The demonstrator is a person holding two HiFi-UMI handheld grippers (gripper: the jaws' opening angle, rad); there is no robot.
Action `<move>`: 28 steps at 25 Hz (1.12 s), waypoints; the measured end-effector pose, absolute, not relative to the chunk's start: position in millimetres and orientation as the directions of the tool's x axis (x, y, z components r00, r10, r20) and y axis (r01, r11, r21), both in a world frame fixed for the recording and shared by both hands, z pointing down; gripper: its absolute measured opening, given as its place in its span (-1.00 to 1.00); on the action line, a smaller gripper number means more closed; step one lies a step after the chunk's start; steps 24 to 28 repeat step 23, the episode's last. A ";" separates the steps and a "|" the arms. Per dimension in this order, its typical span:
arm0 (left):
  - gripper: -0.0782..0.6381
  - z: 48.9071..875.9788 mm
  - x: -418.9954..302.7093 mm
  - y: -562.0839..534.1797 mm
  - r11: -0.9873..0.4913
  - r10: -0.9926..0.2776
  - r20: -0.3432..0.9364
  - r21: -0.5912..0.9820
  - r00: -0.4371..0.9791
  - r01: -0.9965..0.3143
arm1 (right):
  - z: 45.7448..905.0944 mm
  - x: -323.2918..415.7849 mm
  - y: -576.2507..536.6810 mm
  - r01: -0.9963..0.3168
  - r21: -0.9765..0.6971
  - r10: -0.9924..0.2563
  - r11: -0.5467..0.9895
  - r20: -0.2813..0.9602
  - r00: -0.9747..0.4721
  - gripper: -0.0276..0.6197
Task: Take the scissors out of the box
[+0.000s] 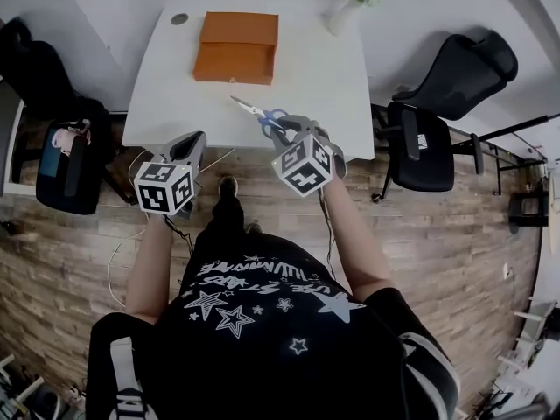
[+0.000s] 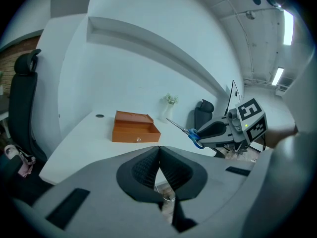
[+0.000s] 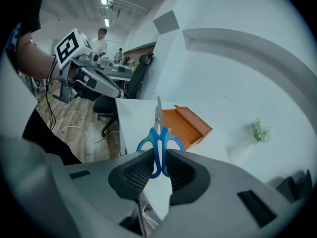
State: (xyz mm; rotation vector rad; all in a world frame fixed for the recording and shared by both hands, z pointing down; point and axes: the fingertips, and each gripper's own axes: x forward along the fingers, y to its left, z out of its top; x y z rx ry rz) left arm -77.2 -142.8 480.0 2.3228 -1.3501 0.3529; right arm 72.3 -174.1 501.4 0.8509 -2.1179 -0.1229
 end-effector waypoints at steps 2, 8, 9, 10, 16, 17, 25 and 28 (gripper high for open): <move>-0.73 482.3 -75.4 -135.3 -0.429 -0.762 0.426 0.234 0.488 -0.873 | 506.2 75.6 -164.8 -0.531 0.355 -0.605 0.770 0.671 -0.429 -0.61; -0.73 486.8 -62.3 -118.6 -0.426 -0.758 0.435 0.235 0.486 -0.874 | 517.2 90.0 -145.7 -0.545 0.325 -0.591 0.773 0.680 -0.433 -0.61; -0.73 487.1 -60.4 -116.5 -0.426 -0.758 0.435 0.235 0.487 -0.873 | 518.0 92.0 -143.4 -0.548 0.322 -0.591 0.772 0.681 -0.432 -0.61; -0.73 487.4 -58.7 -114.7 -0.427 -0.757 0.434 0.236 0.488 -0.873 | 518.8 93.6 -141.5 -0.550 0.320 -0.590 0.771 0.682 -0.431 -0.61; -0.73 493.0 -52.9 -104.5 -0.427 -0.752 0.444 0.236 0.487 -0.873 | 523.6 103.2 -131.8 -0.571 0.306 -0.595 0.762 0.680 -0.429 -0.61; -0.73 493.6 -51.9 -102.8 -0.427 -0.751 0.446 0.235 0.487 -0.873 | 524.4 105.4 -130.6 -0.578 0.301 -0.596 0.759 0.679 -0.429 -0.61; -0.73 495.9 -46.0 -96.0 -0.426 -0.749 0.452 0.232 0.485 -0.875 | 531.5 116.0 -124.5 -0.597 0.282 -0.595 0.751 0.681 -0.427 -0.61; -0.73 495.9 -46.0 -96.0 -0.426 -0.749 0.452 0.232 0.485 -0.875 | 531.5 116.0 -124.5 -0.597 0.282 -0.595 0.751 0.681 -0.427 -0.61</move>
